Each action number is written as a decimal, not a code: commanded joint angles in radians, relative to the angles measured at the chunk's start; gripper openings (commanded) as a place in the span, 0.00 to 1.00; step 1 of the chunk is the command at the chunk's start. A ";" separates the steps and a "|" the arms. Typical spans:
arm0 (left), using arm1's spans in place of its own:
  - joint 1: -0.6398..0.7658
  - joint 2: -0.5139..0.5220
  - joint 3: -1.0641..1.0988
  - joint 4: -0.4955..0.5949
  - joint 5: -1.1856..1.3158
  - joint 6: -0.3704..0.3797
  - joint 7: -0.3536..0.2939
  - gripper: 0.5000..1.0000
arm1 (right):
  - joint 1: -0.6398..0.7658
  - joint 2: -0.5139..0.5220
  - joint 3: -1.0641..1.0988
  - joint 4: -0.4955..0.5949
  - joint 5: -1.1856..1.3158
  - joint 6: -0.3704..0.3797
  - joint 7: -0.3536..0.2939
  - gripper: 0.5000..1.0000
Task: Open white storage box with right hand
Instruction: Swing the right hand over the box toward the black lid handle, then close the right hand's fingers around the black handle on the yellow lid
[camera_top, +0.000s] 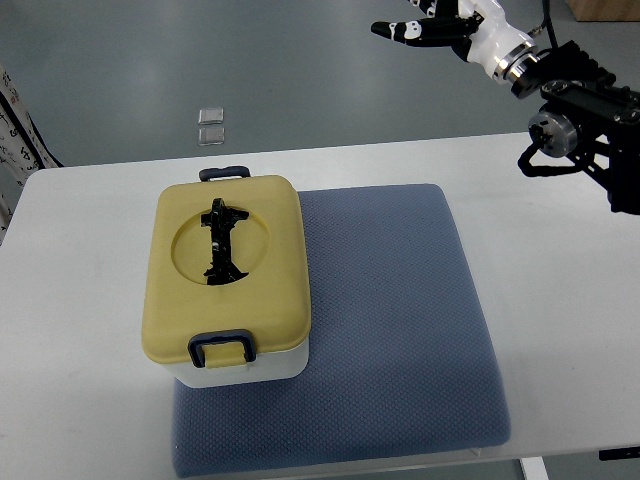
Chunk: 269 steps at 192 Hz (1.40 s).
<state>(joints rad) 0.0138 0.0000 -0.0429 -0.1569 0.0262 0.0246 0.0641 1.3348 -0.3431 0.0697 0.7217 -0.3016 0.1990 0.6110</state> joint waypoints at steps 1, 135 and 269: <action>0.000 0.000 0.000 0.000 0.000 0.000 0.000 1.00 | 0.072 0.003 -0.004 0.059 -0.172 0.037 0.000 0.85; 0.000 0.000 0.001 0.000 0.000 0.000 0.000 1.00 | 0.236 0.190 -0.034 0.226 -1.064 0.166 0.000 0.82; 0.000 0.000 0.000 0.000 0.000 0.000 0.000 1.00 | 0.235 0.253 -0.107 0.248 -1.148 0.091 0.000 0.50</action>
<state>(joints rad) 0.0138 0.0000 -0.0419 -0.1567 0.0261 0.0245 0.0642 1.5761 -0.0936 -0.0373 0.9695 -1.4493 0.2904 0.6108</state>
